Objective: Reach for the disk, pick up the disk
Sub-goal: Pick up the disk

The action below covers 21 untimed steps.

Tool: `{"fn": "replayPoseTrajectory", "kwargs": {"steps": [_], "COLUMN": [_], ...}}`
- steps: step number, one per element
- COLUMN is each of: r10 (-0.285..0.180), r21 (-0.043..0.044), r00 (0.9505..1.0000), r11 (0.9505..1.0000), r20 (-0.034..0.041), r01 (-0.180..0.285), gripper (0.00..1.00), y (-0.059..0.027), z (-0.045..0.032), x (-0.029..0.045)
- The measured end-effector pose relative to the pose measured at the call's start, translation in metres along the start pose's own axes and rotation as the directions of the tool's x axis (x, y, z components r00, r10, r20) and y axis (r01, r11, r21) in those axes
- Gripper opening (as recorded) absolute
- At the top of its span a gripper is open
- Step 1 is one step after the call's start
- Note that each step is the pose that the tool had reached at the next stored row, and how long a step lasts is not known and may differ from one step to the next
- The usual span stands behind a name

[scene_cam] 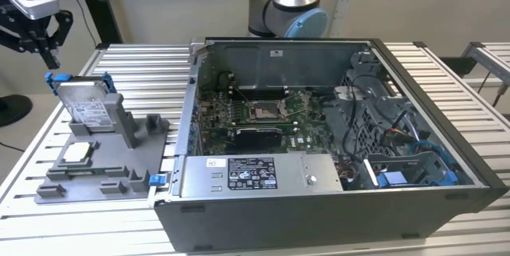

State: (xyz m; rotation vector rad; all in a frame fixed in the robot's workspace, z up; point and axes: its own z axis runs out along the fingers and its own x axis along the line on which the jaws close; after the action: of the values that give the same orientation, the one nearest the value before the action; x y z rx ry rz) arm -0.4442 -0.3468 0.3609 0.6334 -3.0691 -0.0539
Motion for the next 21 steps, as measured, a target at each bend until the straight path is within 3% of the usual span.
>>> {"fn": "replayPoseTrajectory", "kwargs": {"steps": [8, 14, 17, 21], "r10": [-0.092, -0.104, -0.144, -0.213], "r21": [-0.0001, -0.0001, -0.0003, -0.0004], "r00": [0.9958, 0.9946, 0.9896, 0.9770], "r11": [0.9958, 0.9946, 0.9896, 0.9770], "r20": [-0.0032, -0.0036, -0.0050, -0.0070], "r01": [0.092, 0.104, 0.144, 0.213], "gripper": [0.00, 0.00, 0.00, 0.00], "y": [0.0000, 0.0000, 0.0000, 0.0000], "z": [0.0000, 0.0000, 0.0000, 0.0000], "x": [0.0000, 0.0000, 0.0000, 0.0000]}}
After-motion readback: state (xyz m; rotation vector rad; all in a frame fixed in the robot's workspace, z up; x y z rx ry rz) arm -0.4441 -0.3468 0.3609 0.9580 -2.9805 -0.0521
